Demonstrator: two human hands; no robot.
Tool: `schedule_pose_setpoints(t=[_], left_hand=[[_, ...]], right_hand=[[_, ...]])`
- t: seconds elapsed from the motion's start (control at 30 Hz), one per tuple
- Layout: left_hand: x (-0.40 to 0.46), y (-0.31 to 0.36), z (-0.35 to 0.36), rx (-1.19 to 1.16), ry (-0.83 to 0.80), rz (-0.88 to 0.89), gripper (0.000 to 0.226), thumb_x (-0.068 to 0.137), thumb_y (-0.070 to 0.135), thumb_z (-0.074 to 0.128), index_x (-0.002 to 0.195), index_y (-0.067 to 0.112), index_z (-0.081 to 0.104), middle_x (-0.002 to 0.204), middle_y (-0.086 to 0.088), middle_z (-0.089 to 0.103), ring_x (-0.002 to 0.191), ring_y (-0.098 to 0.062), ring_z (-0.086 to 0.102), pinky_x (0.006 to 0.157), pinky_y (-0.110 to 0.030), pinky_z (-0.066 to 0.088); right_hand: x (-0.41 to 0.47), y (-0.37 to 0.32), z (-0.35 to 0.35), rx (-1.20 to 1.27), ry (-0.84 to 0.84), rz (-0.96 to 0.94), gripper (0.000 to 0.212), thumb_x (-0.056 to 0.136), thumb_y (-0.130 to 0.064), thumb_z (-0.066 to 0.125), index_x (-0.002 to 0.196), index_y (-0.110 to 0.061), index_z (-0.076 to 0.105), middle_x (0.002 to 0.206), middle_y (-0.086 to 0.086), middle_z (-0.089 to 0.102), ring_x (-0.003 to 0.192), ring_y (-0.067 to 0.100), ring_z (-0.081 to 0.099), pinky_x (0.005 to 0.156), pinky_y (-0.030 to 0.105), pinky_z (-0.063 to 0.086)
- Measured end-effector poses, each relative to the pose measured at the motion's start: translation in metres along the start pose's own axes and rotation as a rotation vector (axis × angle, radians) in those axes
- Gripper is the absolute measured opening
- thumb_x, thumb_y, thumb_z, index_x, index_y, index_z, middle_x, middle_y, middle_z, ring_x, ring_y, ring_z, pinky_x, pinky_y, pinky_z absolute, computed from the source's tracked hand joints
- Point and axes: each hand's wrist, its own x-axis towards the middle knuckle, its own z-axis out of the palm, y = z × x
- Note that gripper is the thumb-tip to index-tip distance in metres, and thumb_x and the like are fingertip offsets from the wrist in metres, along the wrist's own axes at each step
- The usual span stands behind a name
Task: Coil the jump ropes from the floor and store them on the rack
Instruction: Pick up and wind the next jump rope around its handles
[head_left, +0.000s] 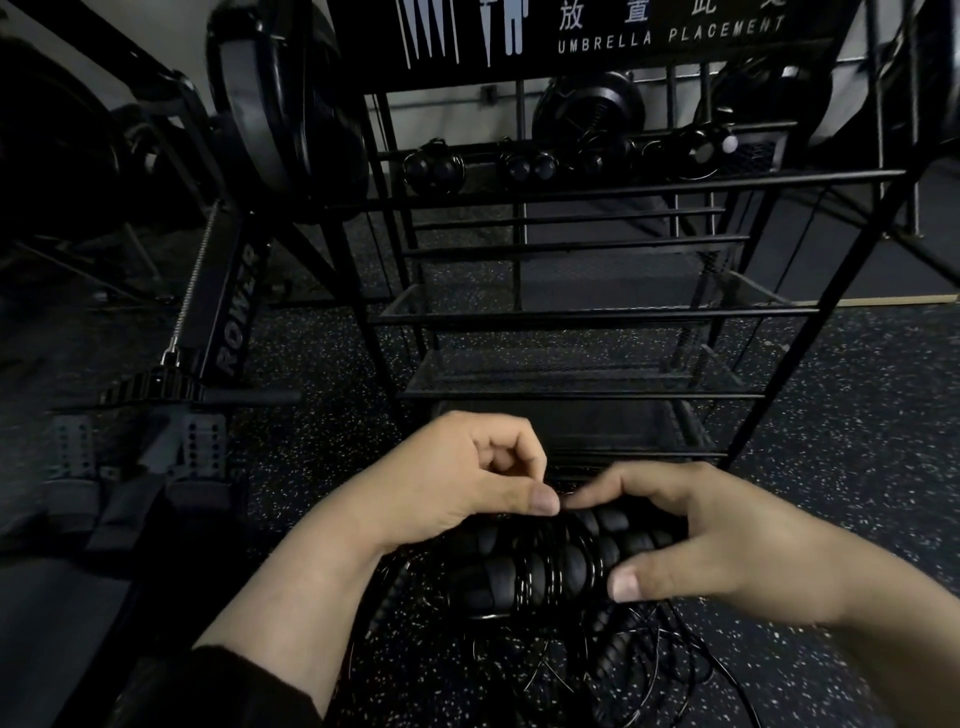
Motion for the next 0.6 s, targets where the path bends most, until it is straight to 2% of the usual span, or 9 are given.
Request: schedule_pose_setpoints(t=[0.13,0.17,0.23,0.27,0.3,0.37,0.47,0.53,0.6], left_hand=[[0.006,-0.005,0.0,-0.063,-0.017,-0.004,0.033,0.067,0.067,0.078,0.073,0.036,0.071,0.065,0.014,0.061,0.058,0.001,0.05,0.055,-0.012,0.038],[0.007,-0.006,0.003,-0.094,0.002,0.015,0.03,0.072,0.067,0.075,0.073,0.037,0.072,0.066,0.015,0.062,0.059,0.002,0.051,0.055,-0.012,0.038],[0.007,-0.011,0.008,-0.235,0.076,0.025,0.021,0.095,0.034,0.067,0.074,0.033,0.071,0.068,0.015,0.062,0.061,-0.001,0.052,0.055,-0.016,0.038],[0.007,-0.013,0.012,-0.3,0.125,-0.008,0.036,0.102,0.015,0.059,0.071,0.03,0.069,0.066,0.013,0.059,0.059,-0.004,0.048,0.054,-0.019,0.035],[0.007,-0.014,0.017,-0.351,0.161,-0.059,0.047,0.105,0.007,0.05,0.066,0.029,0.065,0.062,0.011,0.053,0.055,-0.006,0.041,0.051,-0.022,0.029],[0.01,-0.013,0.026,-0.385,0.226,-0.165,0.046,0.109,0.019,0.044,0.067,0.026,0.059,0.058,0.008,0.038,0.051,-0.008,0.027,0.047,-0.024,0.022],[0.018,-0.009,0.036,-0.323,0.278,-0.22,0.045,0.109,0.035,0.041,0.073,0.035,0.067,0.06,0.008,0.037,0.05,-0.006,0.027,0.045,-0.022,0.021],[0.021,-0.007,0.039,-0.284,0.301,-0.247,0.05,0.109,0.033,0.041,0.068,0.04,0.068,0.058,0.01,0.044,0.048,-0.006,0.03,0.045,-0.024,0.02],[0.022,-0.007,0.041,-0.239,0.313,-0.259,0.044,0.109,0.028,0.042,0.072,0.03,0.066,0.06,0.008,0.047,0.046,-0.006,0.033,0.047,-0.025,0.02]], right_hand=[[0.001,0.005,0.0,0.088,0.001,-0.078,0.053,0.073,-0.044,0.089,0.12,-0.025,0.072,0.119,0.012,0.073,0.112,0.032,0.07,0.101,0.042,0.054],[0.003,0.008,0.002,0.114,0.029,-0.113,0.058,0.071,-0.048,0.089,0.12,-0.021,0.072,0.117,0.013,0.073,0.107,0.032,0.071,0.097,0.04,0.056],[0.009,0.011,0.007,0.289,0.085,-0.188,0.064,0.068,-0.049,0.091,0.117,-0.012,0.072,0.104,0.013,0.072,0.081,0.026,0.068,0.075,0.03,0.056],[0.012,0.012,0.01,0.411,0.108,-0.223,0.065,0.067,-0.048,0.092,0.115,-0.01,0.071,0.095,0.014,0.069,0.07,0.022,0.061,0.066,0.027,0.051],[0.013,0.012,0.012,0.513,0.14,-0.242,0.065,0.068,-0.047,0.091,0.115,-0.008,0.07,0.089,0.015,0.065,0.066,0.02,0.056,0.06,0.026,0.048],[0.014,0.009,0.012,0.626,0.211,-0.224,0.057,0.08,-0.044,0.08,0.12,-0.006,0.067,0.091,0.018,0.062,0.069,0.019,0.055,0.057,0.026,0.044],[0.013,0.004,0.007,0.707,0.254,-0.19,0.047,0.085,-0.029,0.056,0.124,-0.007,0.068,0.1,0.017,0.062,0.073,0.02,0.054,0.059,0.03,0.04],[0.013,0.004,0.007,0.698,0.302,-0.172,0.042,0.084,-0.019,0.056,0.122,-0.009,0.07,0.1,0.017,0.063,0.074,0.02,0.054,0.059,0.031,0.038],[0.015,0.006,0.007,0.673,0.402,-0.136,0.034,0.085,-0.012,0.061,0.118,-0.01,0.072,0.099,0.016,0.066,0.075,0.022,0.055,0.06,0.032,0.04]])
